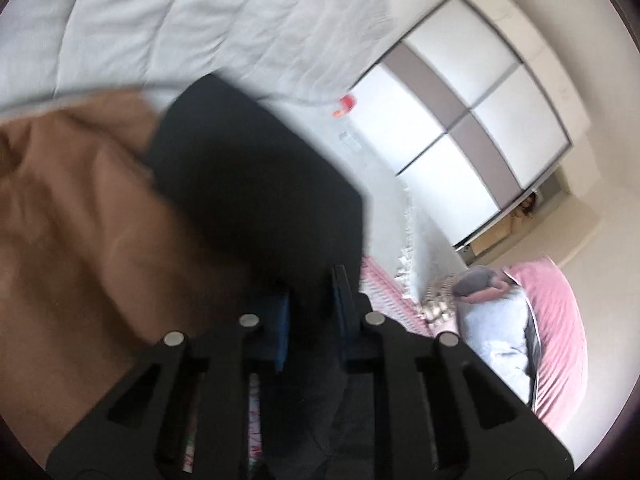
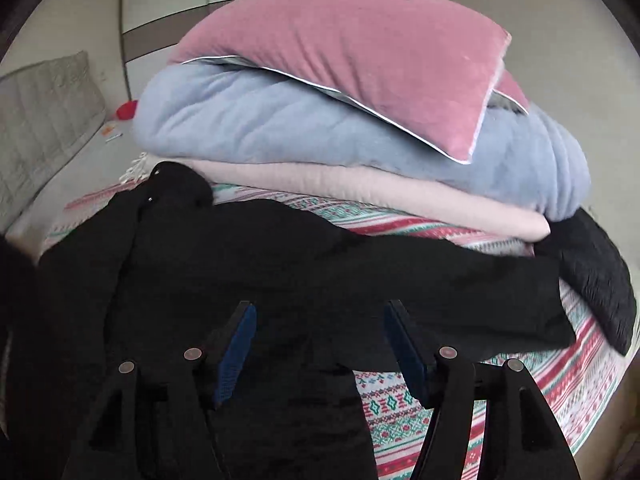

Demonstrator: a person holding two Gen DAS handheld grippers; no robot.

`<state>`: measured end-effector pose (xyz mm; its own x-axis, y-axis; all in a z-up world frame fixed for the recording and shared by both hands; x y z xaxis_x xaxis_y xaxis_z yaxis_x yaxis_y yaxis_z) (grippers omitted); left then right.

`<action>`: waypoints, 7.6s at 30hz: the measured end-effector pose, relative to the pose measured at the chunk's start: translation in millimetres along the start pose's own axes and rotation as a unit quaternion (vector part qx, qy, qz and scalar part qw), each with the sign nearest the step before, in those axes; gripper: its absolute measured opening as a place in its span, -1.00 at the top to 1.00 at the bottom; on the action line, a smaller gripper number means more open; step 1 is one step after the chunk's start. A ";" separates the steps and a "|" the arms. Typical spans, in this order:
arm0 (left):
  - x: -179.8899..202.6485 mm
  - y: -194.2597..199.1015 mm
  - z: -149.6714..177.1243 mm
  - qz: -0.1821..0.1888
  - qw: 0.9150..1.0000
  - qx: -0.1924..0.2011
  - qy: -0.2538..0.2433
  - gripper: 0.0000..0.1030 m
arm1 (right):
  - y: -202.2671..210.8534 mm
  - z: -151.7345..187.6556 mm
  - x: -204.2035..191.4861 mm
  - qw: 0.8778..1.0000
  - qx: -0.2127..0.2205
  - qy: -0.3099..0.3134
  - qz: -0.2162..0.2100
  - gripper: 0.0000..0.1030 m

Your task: Fold large clothes

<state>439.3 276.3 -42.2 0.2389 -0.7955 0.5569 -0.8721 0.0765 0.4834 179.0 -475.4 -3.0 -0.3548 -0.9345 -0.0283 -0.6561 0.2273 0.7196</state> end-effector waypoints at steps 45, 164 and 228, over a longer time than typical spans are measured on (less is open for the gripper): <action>-0.1 88.0 -33.2 -0.027 0.993 0.110 -0.034 0.83 | -29.9 42.2 -64.5 0.991 -0.074 0.091 -0.062 -0.31; 241.5 -113.4 228.4 0.399 0.886 -0.235 0.039 0.94 | -199.7 -106.8 -155.1 0.942 -0.158 -0.088 -0.283 0.12; 253.0 -165.9 178.0 0.140 0.973 -0.169 -0.076 0.85 | -222.7 -135.1 -206.7 0.993 0.040 0.089 -0.067 0.03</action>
<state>568.4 -44.6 -101.8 -0.0756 -0.7934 0.6040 -0.6978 0.4747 0.5364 488.5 -369.8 -63.7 -0.1429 -0.9897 0.0086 -0.7428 0.1130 0.6600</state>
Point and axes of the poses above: each gripper's, at about its wrist camera, not at the fingertips, and y roughly against the way its jaws point, x to its right, z to its underside, the point moved 6 cm from there along -y, roughly the way its jaws point, and after that the axes turned 6 degrees about -y, right-handed, at the moved point
